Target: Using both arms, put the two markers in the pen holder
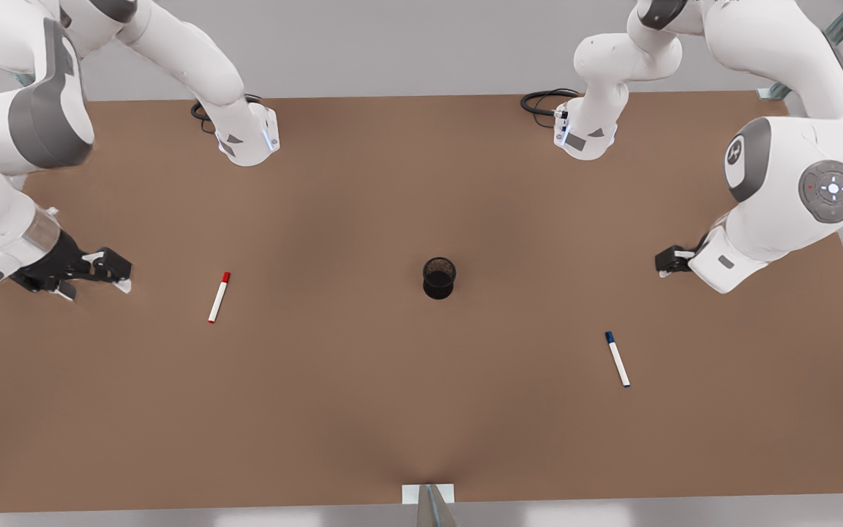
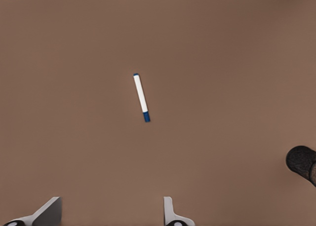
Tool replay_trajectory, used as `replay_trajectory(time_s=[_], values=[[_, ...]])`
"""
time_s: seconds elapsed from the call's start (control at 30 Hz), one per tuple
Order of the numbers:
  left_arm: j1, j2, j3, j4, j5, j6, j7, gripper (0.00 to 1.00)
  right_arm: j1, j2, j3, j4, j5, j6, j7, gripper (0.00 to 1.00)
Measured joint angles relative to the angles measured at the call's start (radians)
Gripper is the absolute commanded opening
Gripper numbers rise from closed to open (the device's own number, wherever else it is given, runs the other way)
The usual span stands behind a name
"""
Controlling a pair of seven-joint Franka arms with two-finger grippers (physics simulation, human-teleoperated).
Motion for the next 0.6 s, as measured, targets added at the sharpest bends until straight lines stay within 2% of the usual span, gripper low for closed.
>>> replay_trajectory(time_s=[0.07,0.1,0.13,0.17,0.2,0.27,0.3,0.33,0.4,0.47,0.6], values=[[-0.001,0.04,0.001,-0.003,-0.002,0.035,-0.001,1.0,-0.129,-0.051,0.117,-0.068,0.024,-0.008,0.009,1.0],[0.0,0.083,0.002,-0.009,-0.004,0.069,-0.011,1.0,-0.145,-0.061,0.146,-0.082,0.032,-0.006,0.015,1.0],[0.001,0.128,0.003,-0.029,-0.009,0.114,-0.026,1.0,-0.154,-0.076,0.157,-0.09,0.039,-0.005,0.019,1.0],[0.0,0.181,0.006,-0.053,-0.022,0.17,-0.042,1.0,-0.106,-0.115,0.111,-0.089,0.053,-0.004,0.024,1.0],[0.0,0.232,0.01,-0.067,-0.032,0.225,-0.059,1.0,0.078,-0.176,-0.089,-0.076,0.081,-0.003,0.029,1.0],[0.003,0.312,0.032,-0.077,-0.046,0.331,-0.092,1.0,0.609,-0.248,-0.683,-0.066,0.164,-0.005,0.038,1.0],[0.012,0.345,0.04,-0.079,-0.052,0.38,-0.107,1.0,0.809,-0.261,-0.912,-0.068,0.207,-0.006,0.042,1.0],[0.021,0.377,0.046,-0.08,-0.057,0.427,-0.122,1.0,0.98,-0.266,-1.105,-0.078,0.242,-0.005,0.045,1.0],[0.037,0.424,0.051,-0.081,-0.063,0.507,-0.148,1.0,1.152,-0.267,-1.302,-0.116,0.304,0.001,0.045,1.0],[0.038,0.462,0.053,-0.083,-0.066,0.568,-0.172,1.0,1.212,-0.267,-1.418,-0.149,0.354,0.008,0.036,1.0],[0.036,0.514,0.053,-0.087,-0.066,0.647,-0.213,1.0,1.223,-0.251,-1.453,-0.304,0.404,0.097,0.019,1.0]])
